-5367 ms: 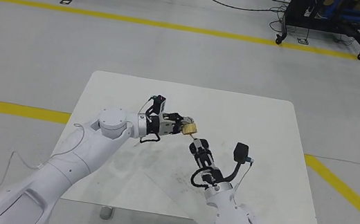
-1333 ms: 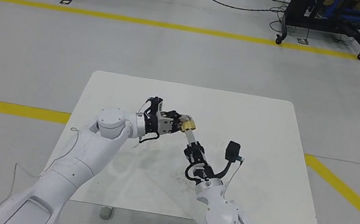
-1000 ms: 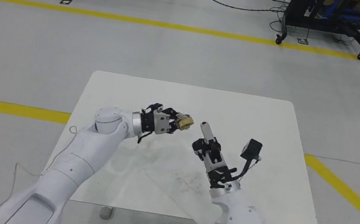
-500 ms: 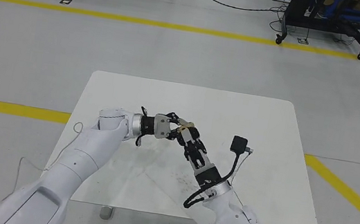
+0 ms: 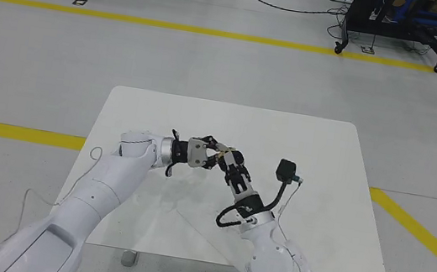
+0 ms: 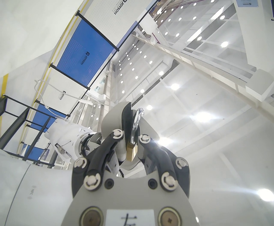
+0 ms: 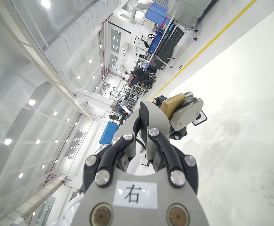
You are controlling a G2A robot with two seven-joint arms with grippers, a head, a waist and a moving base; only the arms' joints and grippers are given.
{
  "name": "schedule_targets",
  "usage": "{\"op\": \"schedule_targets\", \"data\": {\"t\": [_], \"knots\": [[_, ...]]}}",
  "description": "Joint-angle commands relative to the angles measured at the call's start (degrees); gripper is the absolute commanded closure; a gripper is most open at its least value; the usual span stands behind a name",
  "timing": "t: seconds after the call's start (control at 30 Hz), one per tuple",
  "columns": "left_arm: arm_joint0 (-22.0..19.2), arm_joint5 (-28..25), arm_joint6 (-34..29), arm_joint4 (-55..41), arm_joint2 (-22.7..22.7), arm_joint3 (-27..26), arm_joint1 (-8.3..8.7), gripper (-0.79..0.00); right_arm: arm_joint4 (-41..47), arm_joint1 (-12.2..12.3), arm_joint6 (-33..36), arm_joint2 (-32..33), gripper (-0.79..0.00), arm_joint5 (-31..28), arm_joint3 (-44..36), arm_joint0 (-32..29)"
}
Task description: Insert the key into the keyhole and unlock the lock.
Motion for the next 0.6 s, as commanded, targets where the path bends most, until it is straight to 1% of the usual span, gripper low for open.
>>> {"op": "schedule_targets", "data": {"t": [0.0, 0.03, 0.1, 0.13, 0.17, 0.23, 0.3, 0.37, 0.47, 0.57], "knots": [[0.0, -2.4, 0.7, 0.6, -0.3, -0.3, 0.05, 0.0, 3.0, 0.1, 1.3, 0.6, 0.0, -1.3, -1.7, -1.1], [0.0, -4.0, 1.2, 1.2, -0.5, -0.6, 0.1, 0.0, 5.7, 0.1, 2.8, 1.1, -0.049, -2.2, -2.7, -1.9], [0.3, -6.9, 2.2, 1.2, -1.3, -1.0, 0.15, 0.0, 12.9, 0.3, 7.4, 2.8, -0.252, -3.8, -4.3, -3.5], [0.4, -8.4, 2.9, 1.8, -1.6, -1.3, 0.22, 0.0, 17.3, 0.5, 10.3, 4.0, -0.314, -4.2, -4.7, -4.2], [0.5, -10.1, 3.6, 2.7, -1.7, -1.7, 0.3, 0.0, 22.0, 0.6, 13.5, 5.3, -0.329, -3.9, -4.8, -4.8], [0.8, -12.7, 4.0, 4.2, -2.0, -2.7, 0.46, 0.0, 30.6, 0.9, 19.0, 8.3, -0.326, -1.9, -3.7, -5.1], [1.1, -14.8, 4.0, 6.8, -1.8, -3.9, 0.66, 0.0, 37.4, 1.0, 22.7, 10.2, -0.332, 2.4, -1.7, -4.4], [1.5, -16.2, 3.5, 7.9, -1.9, -4.9, 0.81, 0.0, 44.0, 1.1, 26.4, 11.6, -0.351, 5.2, 0.3, -3.0], [2.0, -17.1, 2.6, 8.9, -2.2, -6.0, 1.01, 0.0, 49.7, 1.1, 29.2, 12.8, -0.342, 7.0, 2.9, -1.6], [2.4, -17.5, 1.8, 9.3, -2.4, -6.8, 1.15, 0.0, 52.1, 1.1, 30.7, 13.4, -0.323, 7.4, 4.4, -0.6]]}}
